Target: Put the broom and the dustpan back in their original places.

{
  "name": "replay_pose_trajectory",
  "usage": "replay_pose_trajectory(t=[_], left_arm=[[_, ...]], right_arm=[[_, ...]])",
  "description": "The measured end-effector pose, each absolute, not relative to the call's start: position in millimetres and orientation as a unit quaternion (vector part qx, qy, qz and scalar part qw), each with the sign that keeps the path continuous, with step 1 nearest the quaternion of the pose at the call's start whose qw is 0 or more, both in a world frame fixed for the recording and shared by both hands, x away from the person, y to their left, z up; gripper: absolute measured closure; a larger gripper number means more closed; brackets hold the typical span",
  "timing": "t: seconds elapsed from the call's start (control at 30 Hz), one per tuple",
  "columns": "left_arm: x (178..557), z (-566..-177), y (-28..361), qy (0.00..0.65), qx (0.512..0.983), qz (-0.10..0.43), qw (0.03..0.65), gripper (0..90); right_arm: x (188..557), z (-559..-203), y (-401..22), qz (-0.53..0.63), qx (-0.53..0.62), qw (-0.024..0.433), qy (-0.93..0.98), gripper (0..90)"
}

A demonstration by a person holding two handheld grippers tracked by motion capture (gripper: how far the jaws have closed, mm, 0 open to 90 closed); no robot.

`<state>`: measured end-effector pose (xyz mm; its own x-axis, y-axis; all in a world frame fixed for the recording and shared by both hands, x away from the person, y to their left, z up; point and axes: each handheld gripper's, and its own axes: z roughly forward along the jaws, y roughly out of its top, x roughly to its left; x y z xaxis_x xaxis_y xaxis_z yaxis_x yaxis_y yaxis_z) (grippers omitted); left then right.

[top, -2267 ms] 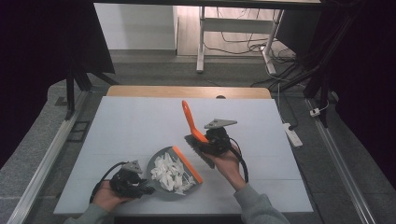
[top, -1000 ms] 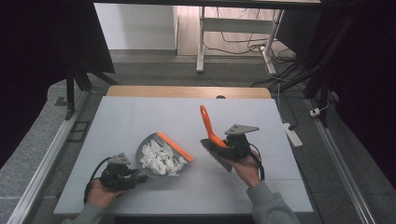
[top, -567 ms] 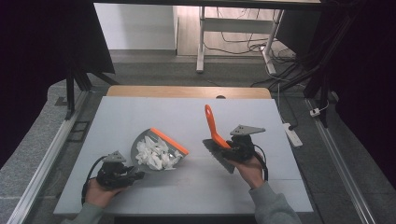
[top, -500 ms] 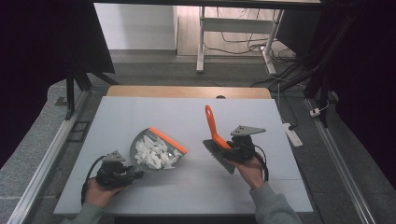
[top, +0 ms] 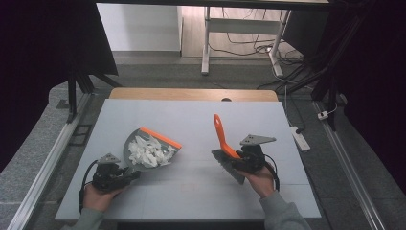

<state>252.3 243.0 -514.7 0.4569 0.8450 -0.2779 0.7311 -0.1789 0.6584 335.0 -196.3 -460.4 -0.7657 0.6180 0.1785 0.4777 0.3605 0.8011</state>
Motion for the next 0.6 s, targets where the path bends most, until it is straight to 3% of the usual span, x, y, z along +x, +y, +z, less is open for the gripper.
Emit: replay_pose_trajectory(t=[0.6], left_arm=[[246,-521,250,0.598,0.704,0.105,0.369,60.9]], right_arm=[[323,-472,-220,0.451,0.359,0.069,0.814,70.7]])
